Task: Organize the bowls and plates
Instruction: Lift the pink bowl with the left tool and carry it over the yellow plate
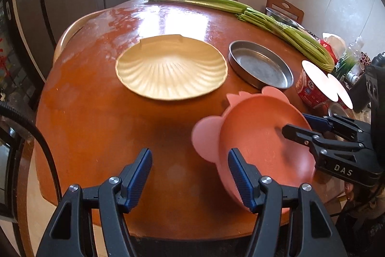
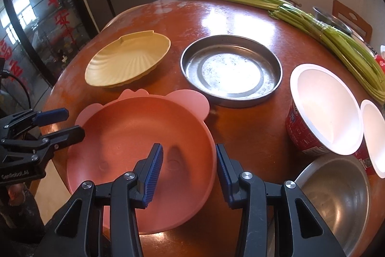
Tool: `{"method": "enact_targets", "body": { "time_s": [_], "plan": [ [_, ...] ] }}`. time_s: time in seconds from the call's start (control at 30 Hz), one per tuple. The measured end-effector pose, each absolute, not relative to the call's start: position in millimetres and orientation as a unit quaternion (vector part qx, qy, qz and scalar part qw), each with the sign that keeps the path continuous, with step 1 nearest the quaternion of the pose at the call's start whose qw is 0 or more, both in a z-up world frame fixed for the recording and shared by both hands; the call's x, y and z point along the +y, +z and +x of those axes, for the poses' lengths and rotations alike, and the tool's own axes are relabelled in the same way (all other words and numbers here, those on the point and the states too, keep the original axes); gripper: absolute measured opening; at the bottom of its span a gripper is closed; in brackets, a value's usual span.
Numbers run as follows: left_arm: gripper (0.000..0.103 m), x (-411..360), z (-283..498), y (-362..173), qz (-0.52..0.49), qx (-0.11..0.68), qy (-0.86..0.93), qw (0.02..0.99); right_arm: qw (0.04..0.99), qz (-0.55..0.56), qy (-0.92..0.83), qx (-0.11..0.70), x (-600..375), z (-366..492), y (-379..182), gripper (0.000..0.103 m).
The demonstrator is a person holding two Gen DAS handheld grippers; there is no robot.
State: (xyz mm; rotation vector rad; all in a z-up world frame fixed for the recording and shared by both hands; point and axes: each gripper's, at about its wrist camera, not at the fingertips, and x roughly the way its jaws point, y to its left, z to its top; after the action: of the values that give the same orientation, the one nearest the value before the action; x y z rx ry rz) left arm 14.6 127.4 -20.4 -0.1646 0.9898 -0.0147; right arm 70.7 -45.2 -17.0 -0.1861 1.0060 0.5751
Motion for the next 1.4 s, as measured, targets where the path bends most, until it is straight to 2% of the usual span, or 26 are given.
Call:
{"method": "enact_targets", "body": {
  "time_s": [0.27,0.47,1.4],
  "plan": [
    [0.064,101,16,-33,-0.067,0.487,-0.043,0.87,0.831,-0.09,0.276,0.475,-41,65,-18,0.045],
    [0.053,96,19,-33,-0.065,0.48,-0.054,0.873,0.828,-0.086,0.284,0.475,-40,61,-19,0.045],
    [0.053,129,30,2,-0.083,0.453,-0.029,0.887,0.841,-0.082,0.317,0.431,-14,59,28,0.047]
  ]
}}
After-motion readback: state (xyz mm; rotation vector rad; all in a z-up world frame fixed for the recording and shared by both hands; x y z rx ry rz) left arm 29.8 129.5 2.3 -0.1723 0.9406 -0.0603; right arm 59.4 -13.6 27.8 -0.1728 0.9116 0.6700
